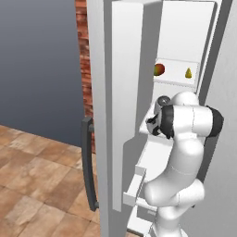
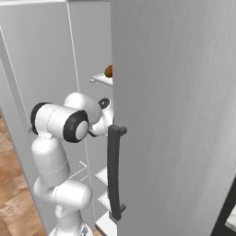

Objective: Take the fish and garlic from the second highest rack and move them to the highest rack where the mango and lemon wedge are located, to maximize freezer space. Close the freezer door after rearranging.

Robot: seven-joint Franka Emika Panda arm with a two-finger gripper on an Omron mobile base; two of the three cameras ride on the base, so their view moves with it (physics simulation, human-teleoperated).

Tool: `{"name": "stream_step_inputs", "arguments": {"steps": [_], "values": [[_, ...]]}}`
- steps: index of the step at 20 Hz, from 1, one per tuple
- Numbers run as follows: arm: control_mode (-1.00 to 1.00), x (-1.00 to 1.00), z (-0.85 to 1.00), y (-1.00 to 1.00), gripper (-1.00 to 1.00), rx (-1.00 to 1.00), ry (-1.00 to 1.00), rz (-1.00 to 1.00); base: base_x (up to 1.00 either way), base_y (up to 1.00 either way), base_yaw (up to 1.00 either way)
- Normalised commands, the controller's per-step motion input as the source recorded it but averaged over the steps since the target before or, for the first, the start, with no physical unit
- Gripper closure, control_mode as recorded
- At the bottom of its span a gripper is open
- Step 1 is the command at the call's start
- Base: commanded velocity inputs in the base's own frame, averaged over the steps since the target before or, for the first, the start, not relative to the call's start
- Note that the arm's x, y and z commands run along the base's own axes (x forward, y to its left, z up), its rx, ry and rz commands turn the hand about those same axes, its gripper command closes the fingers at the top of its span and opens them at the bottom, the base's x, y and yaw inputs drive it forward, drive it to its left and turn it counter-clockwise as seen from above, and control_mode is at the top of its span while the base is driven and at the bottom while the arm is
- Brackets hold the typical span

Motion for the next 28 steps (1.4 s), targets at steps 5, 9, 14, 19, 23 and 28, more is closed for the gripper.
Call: {"name": "stream_step_inputs", "arguments": {"steps": [5, 9, 14, 19, 23, 28], "values": [[-1.00, 0.27, -0.20, -0.09, -1.00, 0.00, 0.00, 0.00, 0.00, 0.00, 0.00], [-1.00, 0.31, -0.27, -0.05, -1.00, 0.00, 0.00, 0.00, 0.00, 0.00, 0.00], [-1.00, 0.34, -0.26, -0.07, -1.00, 0.00, 0.00, 0.00, 0.00, 0.00, 0.00], [-1.00, 0.28, -0.32, -0.06, -1.00, 0.00, 0.00, 0.01, 0.00, 0.00, 0.00], [-1.00, 0.01, -0.63, -0.05, 1.00, -0.01, 0.00, 0.03, 0.00, 0.00, 0.00], [-1.00, -0.01, -0.55, -0.01, 1.00, 0.00, 0.00, 0.00, 0.00, 0.00, 0.00]]}}
